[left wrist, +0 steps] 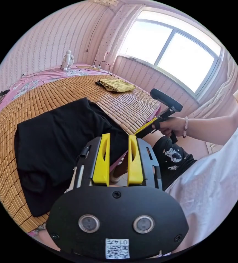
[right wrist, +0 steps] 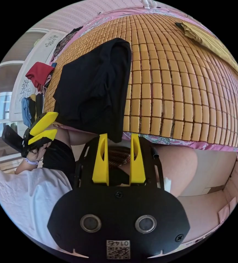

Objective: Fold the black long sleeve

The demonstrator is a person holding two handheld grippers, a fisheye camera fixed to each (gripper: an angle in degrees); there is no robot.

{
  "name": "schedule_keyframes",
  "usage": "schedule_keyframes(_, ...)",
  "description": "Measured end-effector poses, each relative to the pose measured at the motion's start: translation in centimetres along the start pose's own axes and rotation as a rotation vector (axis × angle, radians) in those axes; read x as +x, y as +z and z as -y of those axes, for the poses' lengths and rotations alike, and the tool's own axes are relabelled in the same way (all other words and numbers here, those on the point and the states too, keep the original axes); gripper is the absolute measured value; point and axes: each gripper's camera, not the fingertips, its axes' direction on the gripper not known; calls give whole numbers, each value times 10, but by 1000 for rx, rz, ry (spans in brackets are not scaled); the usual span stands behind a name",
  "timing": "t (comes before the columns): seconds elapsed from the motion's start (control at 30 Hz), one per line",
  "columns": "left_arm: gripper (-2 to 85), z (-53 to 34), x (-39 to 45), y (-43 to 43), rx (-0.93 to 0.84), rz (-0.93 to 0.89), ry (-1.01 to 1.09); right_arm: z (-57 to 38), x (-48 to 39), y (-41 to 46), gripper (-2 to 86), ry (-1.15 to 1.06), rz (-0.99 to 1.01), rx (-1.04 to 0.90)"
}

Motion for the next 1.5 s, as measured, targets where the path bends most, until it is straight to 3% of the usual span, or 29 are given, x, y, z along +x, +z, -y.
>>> schedule_keyframes(0.2, 205, 8, 15, 17, -97, 43, 89, -19, 40, -7, 31, 22, 138, 21)
schedule_keyframes(0.47, 256, 27, 22, 54, -182, 48, 219, -56, 60, -72, 10, -26, 475, 233)
schedule_keyframes(0.63, 198, 39, 14, 79, -219, 34, 234, -60, 61, -73, 12, -19, 522, 235)
schedule_keyframes(0.77, 48, 30, 10, 84, -276, 114, 155, -77, 62, -75, 25, -65, 453, 244)
schedule_keyframes(0.93, 39, 2, 12, 60, -251, 82, 151, -101, 121, -72, 91, 170, 390, 373)
schedule_keyframes(1.1, 38, -28, 33, 11, -217, 122, 222, -93, 147, -50, 139, 312, 456, 472)
schedule_keyframes(1.2, 36, -43, 35, -17, -187, 133, 192, -88, 154, -39, 125, 417, 481, 555)
schedule_keyframes(1.27, 36, -50, 33, -30, -175, 129, 165, -82, 158, -30, 72, 451, 557, 533)
schedule_keyframes(1.37, 33, -58, 28, -46, -154, 137, 130, -79, 155, -28, 29, 381, 694, 495)
schedule_keyframes(1.5, 27, -63, 21, -66, -106, 144, 109, -95, 148, -60, 14, 285, 651, 534)
